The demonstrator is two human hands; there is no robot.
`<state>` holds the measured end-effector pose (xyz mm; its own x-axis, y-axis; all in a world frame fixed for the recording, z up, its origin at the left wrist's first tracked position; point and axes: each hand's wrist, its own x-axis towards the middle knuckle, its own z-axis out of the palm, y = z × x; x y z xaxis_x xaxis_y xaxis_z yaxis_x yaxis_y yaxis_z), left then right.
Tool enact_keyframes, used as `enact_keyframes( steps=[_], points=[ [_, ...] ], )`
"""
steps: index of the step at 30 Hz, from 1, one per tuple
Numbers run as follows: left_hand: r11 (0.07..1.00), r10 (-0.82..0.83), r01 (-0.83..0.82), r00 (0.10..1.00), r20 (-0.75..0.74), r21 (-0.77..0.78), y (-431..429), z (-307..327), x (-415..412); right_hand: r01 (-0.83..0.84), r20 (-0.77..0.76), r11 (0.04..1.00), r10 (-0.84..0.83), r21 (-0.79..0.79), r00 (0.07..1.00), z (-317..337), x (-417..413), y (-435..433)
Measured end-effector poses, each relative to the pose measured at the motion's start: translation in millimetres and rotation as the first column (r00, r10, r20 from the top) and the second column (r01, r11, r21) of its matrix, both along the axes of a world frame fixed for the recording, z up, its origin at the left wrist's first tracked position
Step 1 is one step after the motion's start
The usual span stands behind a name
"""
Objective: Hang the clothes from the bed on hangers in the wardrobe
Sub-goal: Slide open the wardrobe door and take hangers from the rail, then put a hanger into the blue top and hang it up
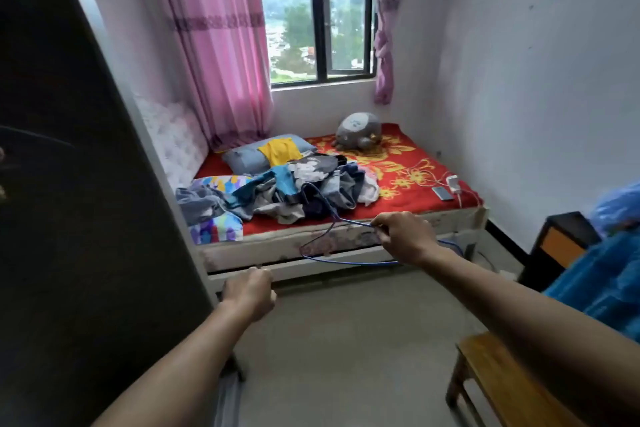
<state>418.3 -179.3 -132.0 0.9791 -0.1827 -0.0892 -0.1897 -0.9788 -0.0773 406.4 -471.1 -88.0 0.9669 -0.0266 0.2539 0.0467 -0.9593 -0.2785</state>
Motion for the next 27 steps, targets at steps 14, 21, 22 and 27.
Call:
enact_keyframes(
  steps=[14, 21, 22, 27],
  points=[
    [0.844, -0.514, 0.506, 0.857, -0.004, -0.178, -430, -56, -87, 0.492, -0.15, 0.694, -0.493, 0.527, 0.857, -48, -257, -382],
    [0.634, -0.767, 0.756, 0.642, -0.005, -0.162, -566, -58, -131, 0.543, -0.275, 0.539, -0.5, 0.644, 0.822, -66, -323, -483],
    [0.605, -0.79, 0.781, 0.613, -0.001, -0.157, -583, -58, -133, 0.546, -0.284, 0.519, -0.501, 0.657, 0.818, -70, -323, -491],
    [0.457, -0.887, 0.875, 0.462, -0.009, -0.16, -665, -65, -117, 0.64, -0.321, 0.385, -0.626, 0.665, 0.71, -86, -303, -540]
  ],
)
